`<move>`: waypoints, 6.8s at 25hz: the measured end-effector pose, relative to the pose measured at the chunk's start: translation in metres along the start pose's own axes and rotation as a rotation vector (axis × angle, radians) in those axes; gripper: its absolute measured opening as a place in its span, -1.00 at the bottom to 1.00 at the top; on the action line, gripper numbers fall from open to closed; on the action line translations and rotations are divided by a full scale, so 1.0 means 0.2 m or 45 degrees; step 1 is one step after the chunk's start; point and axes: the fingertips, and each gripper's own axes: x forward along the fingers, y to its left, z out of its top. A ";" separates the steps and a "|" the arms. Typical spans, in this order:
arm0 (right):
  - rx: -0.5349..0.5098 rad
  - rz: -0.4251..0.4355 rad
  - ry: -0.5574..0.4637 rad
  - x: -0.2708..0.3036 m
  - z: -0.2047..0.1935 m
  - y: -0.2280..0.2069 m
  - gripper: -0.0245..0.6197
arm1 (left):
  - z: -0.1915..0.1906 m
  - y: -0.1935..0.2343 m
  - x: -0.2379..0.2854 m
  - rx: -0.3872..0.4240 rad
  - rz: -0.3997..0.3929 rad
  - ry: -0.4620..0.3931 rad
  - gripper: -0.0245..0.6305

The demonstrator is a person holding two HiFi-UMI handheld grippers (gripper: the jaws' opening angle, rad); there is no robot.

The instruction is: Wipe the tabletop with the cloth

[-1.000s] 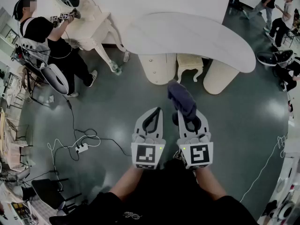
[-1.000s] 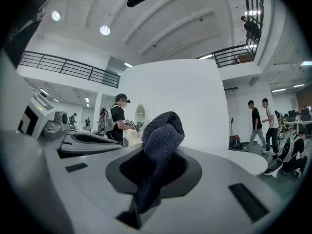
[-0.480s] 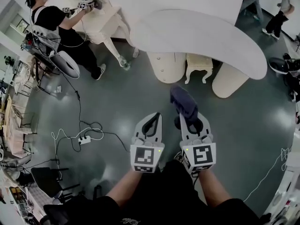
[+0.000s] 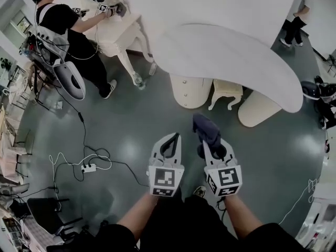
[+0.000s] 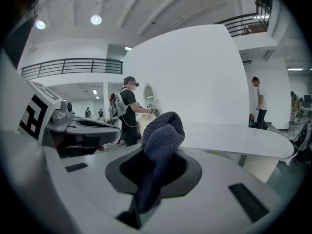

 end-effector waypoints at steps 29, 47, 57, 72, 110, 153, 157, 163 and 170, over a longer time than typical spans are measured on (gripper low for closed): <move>-0.233 0.145 0.176 1.46 -0.20 -0.05 -0.79 | -0.47 1.00 0.86 -0.215 0.171 0.065 -0.90; -0.965 -0.217 0.175 2.16 -0.93 -0.34 -0.79 | -1.39 0.95 1.41 -0.247 0.012 0.055 -0.90; -1.262 -0.666 0.044 2.53 -0.74 -0.63 -0.79 | -1.50 1.06 1.43 -0.281 -0.013 0.055 -0.90; -1.600 -0.648 0.145 2.83 -0.93 -0.57 -0.79 | -1.62 1.12 1.60 -0.318 -0.030 0.120 -0.90; -1.380 -0.526 0.435 2.54 -1.47 -1.03 -0.79 | -1.58 0.80 1.74 -0.220 -0.212 0.151 -0.90; -1.089 -0.603 -0.189 2.21 -0.77 -1.15 -0.79 | -1.36 0.40 1.93 -0.184 -0.297 0.204 -0.90; -1.046 -0.657 -0.240 2.21 -0.80 -1.13 -0.79 | -1.40 0.39 1.90 -0.154 -0.353 0.203 -0.90; -1.000 -0.558 -0.141 2.31 -1.00 -1.12 -0.79 | -1.43 0.48 1.97 -0.266 -0.339 0.177 -0.90; -0.994 -0.532 -0.065 2.40 -1.22 -1.08 -0.79 | -1.49 0.51 2.01 -0.092 -0.475 0.158 -0.90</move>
